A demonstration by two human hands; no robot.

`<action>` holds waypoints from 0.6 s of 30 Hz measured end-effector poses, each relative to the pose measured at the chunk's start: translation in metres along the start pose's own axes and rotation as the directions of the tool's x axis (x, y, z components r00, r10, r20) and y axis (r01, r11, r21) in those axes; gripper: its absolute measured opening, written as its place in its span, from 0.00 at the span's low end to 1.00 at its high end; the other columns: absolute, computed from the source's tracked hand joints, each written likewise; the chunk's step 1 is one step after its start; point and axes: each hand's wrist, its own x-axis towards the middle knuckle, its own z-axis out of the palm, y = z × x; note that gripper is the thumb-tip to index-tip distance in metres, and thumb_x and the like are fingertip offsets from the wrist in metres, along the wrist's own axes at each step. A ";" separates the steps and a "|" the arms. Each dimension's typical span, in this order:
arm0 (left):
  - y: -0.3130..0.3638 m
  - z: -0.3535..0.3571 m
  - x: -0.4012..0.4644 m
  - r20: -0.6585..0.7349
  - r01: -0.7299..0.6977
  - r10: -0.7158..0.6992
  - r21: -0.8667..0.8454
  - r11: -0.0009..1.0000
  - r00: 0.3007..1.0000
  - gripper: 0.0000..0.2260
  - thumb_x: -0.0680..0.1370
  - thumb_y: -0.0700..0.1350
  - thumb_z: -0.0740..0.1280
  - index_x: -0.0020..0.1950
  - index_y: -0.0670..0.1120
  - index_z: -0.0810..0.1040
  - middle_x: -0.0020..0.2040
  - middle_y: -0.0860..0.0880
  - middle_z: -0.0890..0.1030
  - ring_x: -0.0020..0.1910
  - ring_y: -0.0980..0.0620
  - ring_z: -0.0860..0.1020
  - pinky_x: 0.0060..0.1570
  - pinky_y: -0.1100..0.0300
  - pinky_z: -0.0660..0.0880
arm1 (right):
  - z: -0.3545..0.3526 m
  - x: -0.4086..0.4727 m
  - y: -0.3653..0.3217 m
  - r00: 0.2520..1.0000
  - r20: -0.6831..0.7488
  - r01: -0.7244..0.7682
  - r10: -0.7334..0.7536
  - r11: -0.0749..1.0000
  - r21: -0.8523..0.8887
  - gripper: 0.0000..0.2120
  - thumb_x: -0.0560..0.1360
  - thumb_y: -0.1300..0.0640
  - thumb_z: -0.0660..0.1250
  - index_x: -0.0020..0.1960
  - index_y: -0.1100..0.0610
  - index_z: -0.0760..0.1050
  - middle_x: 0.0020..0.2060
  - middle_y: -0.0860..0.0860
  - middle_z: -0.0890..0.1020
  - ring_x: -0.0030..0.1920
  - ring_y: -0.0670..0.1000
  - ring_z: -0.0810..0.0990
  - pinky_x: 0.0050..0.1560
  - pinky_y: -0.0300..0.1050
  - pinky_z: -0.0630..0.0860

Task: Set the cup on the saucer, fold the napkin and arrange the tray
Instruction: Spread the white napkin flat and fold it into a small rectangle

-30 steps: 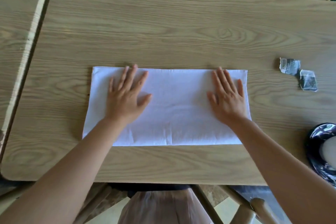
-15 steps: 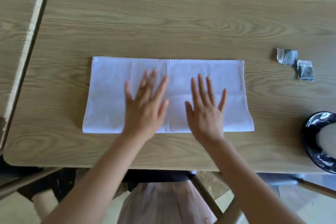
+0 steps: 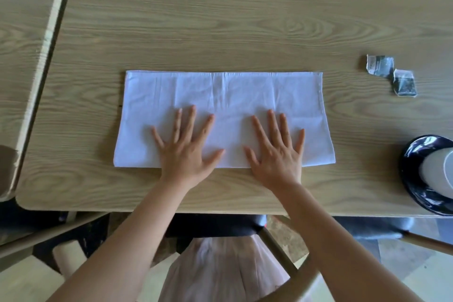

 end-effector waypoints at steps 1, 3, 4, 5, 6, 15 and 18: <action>-0.011 -0.001 -0.004 0.004 0.013 -0.013 0.009 1.000 1.000 0.34 0.70 0.71 0.51 0.74 0.61 0.52 0.77 0.49 0.53 0.76 0.45 0.50 0.60 0.24 0.48 | -0.002 -0.001 0.011 1.000 -0.002 -0.012 0.012 1.000 -0.012 0.32 0.73 0.35 0.49 0.74 0.40 0.45 0.76 0.48 0.49 0.76 0.50 0.44 0.71 0.65 0.44; -0.032 -0.005 -0.012 0.014 0.053 -0.053 0.030 0.998 0.998 0.35 0.69 0.73 0.49 0.74 0.61 0.50 0.78 0.49 0.51 0.76 0.45 0.49 0.60 0.24 0.49 | -0.006 -0.005 0.032 0.999 -0.005 -0.035 0.035 0.999 -0.035 0.32 0.73 0.34 0.47 0.74 0.40 0.43 0.77 0.48 0.49 0.76 0.49 0.44 0.72 0.64 0.44; -0.040 -0.006 -0.016 0.015 0.073 -0.074 0.036 0.997 0.997 0.36 0.69 0.73 0.48 0.74 0.62 0.50 0.78 0.49 0.51 0.76 0.45 0.49 0.61 0.25 0.49 | -0.009 -0.008 0.042 0.999 -0.007 -0.045 0.045 0.998 -0.045 0.32 0.73 0.33 0.46 0.74 0.40 0.43 0.77 0.49 0.49 0.76 0.49 0.44 0.72 0.63 0.45; -0.047 -0.007 -0.019 0.016 0.088 -0.089 0.037 0.995 0.996 0.36 0.68 0.74 0.48 0.74 0.62 0.50 0.78 0.49 0.50 0.76 0.44 0.49 0.62 0.25 0.49 | -0.010 -0.011 0.050 0.999 -0.010 -0.054 0.054 0.997 -0.054 0.33 0.73 0.33 0.46 0.74 0.40 0.43 0.77 0.50 0.49 0.76 0.50 0.44 0.73 0.62 0.46; -0.053 -0.008 -0.022 0.022 0.097 -0.097 0.035 0.995 0.995 0.37 0.68 0.74 0.48 0.74 0.62 0.50 0.78 0.49 0.50 0.76 0.44 0.49 0.62 0.25 0.49 | -0.012 -0.014 0.057 0.998 -0.012 -0.061 0.060 0.996 -0.061 0.33 0.73 0.33 0.46 0.74 0.40 0.44 0.77 0.50 0.49 0.76 0.50 0.44 0.73 0.62 0.47; -0.057 -0.005 -0.063 0.067 0.057 -0.061 0.048 0.997 0.996 0.37 0.68 0.75 0.47 0.74 0.61 0.49 0.78 0.48 0.49 0.76 0.43 0.48 0.62 0.25 0.49 | -0.012 -0.063 0.072 0.995 0.044 -0.083 0.086 0.994 -0.073 0.33 0.73 0.34 0.46 0.75 0.42 0.44 0.77 0.52 0.48 0.75 0.49 0.41 0.73 0.60 0.45; -0.055 -0.010 -0.064 0.088 0.061 -0.065 0.048 0.997 0.994 0.37 0.69 0.74 0.45 0.74 0.61 0.46 0.78 0.48 0.46 0.76 0.44 0.45 0.63 0.25 0.46 | -0.014 -0.070 0.069 0.992 0.066 -0.101 0.105 0.993 -0.062 0.33 0.72 0.33 0.44 0.74 0.42 0.40 0.77 0.51 0.45 0.75 0.48 0.39 0.73 0.60 0.43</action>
